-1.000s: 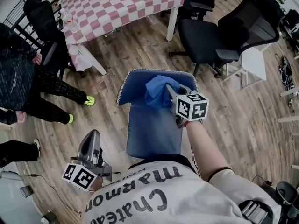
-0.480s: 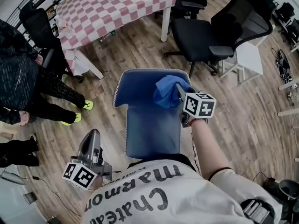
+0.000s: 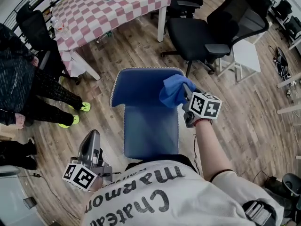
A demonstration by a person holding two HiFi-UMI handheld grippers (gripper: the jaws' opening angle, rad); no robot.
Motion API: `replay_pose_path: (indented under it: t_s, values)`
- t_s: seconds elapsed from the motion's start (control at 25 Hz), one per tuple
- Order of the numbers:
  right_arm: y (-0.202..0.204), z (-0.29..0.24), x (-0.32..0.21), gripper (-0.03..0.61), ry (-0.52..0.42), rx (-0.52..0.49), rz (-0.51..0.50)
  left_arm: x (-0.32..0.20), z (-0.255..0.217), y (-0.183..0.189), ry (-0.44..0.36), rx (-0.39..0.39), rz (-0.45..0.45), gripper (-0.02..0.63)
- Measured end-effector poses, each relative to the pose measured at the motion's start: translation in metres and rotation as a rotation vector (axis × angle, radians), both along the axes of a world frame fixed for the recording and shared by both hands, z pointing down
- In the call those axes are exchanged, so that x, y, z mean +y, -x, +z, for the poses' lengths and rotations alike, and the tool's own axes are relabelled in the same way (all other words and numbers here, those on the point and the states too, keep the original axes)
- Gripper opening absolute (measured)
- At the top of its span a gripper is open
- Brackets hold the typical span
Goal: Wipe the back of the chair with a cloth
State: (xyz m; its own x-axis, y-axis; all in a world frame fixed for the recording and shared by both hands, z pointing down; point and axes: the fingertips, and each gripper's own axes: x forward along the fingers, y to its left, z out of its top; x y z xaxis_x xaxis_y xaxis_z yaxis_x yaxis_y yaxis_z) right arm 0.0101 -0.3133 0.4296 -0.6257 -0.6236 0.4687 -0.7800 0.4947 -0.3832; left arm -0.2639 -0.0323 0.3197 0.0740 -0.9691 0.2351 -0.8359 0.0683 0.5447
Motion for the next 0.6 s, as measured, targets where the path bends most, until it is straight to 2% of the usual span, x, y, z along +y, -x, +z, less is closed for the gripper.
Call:
replay_pose_path:
  t_s: [0.28, 0.44, 0.6]
  values:
    - [-0.016, 0.003, 0.006, 0.046, 0.012, 0.032, 0.038, 0.008, -0.003, 0.002, -0.017, 0.006, -0.031, 0.005]
    - [0.009, 0.004, 0.020, 0.046, 0.020, 0.022, -0.033, 0.019, -0.002, 0.011, -0.008, -0.007, -0.071, 0.004]
    - [0.050, 0.008, 0.041, 0.046, 0.029, 0.030, -0.154, 0.031, 0.004, 0.021, 0.010, -0.002, -0.116, 0.005]
